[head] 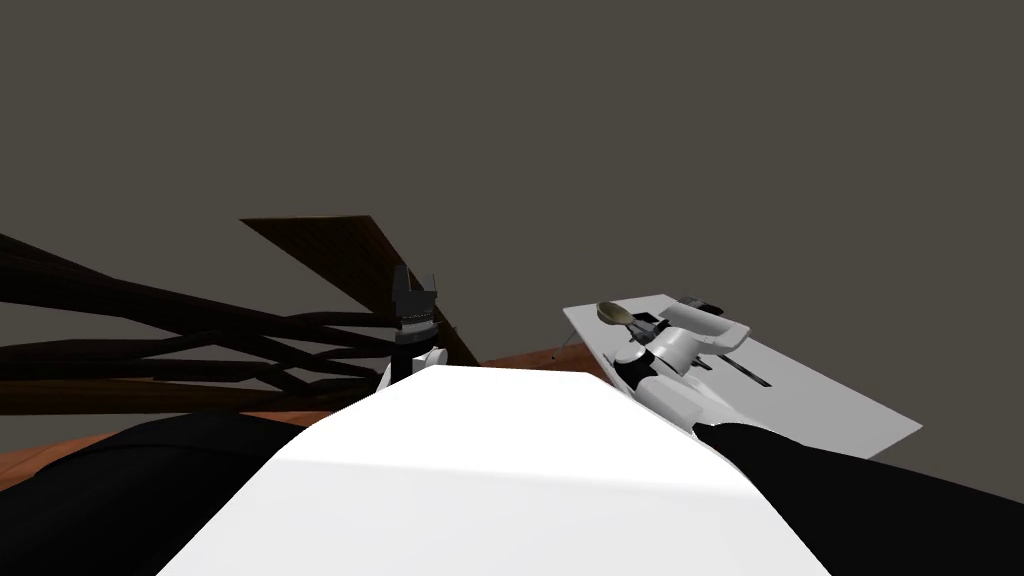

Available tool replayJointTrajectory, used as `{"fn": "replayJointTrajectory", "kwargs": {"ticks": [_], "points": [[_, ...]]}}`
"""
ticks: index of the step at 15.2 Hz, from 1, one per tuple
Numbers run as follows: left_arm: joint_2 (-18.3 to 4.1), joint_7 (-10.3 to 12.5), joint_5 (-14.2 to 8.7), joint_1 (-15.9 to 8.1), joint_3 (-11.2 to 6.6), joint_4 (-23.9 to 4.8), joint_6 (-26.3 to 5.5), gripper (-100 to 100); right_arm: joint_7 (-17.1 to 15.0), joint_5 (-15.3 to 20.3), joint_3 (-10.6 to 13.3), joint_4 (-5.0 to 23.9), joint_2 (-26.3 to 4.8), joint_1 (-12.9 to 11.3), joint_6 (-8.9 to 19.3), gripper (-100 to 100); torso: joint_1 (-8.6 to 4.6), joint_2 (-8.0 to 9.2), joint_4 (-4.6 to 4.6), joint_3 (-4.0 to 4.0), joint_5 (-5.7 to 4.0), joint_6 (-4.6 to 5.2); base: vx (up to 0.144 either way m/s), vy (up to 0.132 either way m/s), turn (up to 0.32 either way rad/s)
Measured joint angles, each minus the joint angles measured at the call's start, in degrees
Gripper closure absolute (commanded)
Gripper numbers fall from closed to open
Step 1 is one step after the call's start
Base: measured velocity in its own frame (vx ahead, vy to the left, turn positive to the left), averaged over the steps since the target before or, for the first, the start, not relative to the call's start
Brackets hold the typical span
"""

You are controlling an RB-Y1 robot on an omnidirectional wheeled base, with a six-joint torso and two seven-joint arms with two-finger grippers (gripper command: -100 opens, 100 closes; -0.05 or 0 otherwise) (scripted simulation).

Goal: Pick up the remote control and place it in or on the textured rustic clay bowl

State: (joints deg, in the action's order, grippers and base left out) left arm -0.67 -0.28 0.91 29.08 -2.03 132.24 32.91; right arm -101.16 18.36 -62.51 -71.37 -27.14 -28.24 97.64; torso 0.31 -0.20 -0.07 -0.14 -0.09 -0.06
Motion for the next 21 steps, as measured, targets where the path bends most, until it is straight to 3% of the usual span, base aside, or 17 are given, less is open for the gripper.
{"fn": "replayJointTrajectory", "kwargs": {"ticks": [6,14,19,20,21], "points": [[0.0,0.0,0.0,0.0,0.03,0.0,0.0,0,-3.7,-1.0,-3.5,-0.5,1.3,-1.4,3.8,-100,0.09,0.02,0.01,0.02,0.03,-0.06,-0.015,0.002,0.001],[0.0,0.0,0.0,0.0,0.04,0.0,0.0,0,-4.7,-1.3,-4.6,-1.3,2.1,-1.7,9.8,-100,0.09,0.00,0.01,0.01,0.03,-0.07,0.000,0.000,0.000],[0.0,0.0,0.0,0.0,0.04,0.0,0.0,0,-4.3,-2.2,-5.2,-0.2,3.4,-0.6,7.6,-100,0.03,-0.10,-0.02,-0.05,0.00,-0.05,0.024,-0.012,-0.057],[0.0,0.0,0.0,0.0,0.04,0.0,0.0,0,-4.3,-2.2,-5.2,-0.1,3.5,-0.5,7.3,100,0.05,-0.09,-0.01,-0.04,0.02,-0.07,-0.006,0.006,0.083],[0.0,0.0,0.0,0.0,0.04,0.0,0.0,0,-4.3,-2.1,-5.2,-0.2,3.1,-0.6,7.6,100,0.09,-0.04,0.00,-0.01,0.03,-0.10,-0.023,0.012,0.119]]}}
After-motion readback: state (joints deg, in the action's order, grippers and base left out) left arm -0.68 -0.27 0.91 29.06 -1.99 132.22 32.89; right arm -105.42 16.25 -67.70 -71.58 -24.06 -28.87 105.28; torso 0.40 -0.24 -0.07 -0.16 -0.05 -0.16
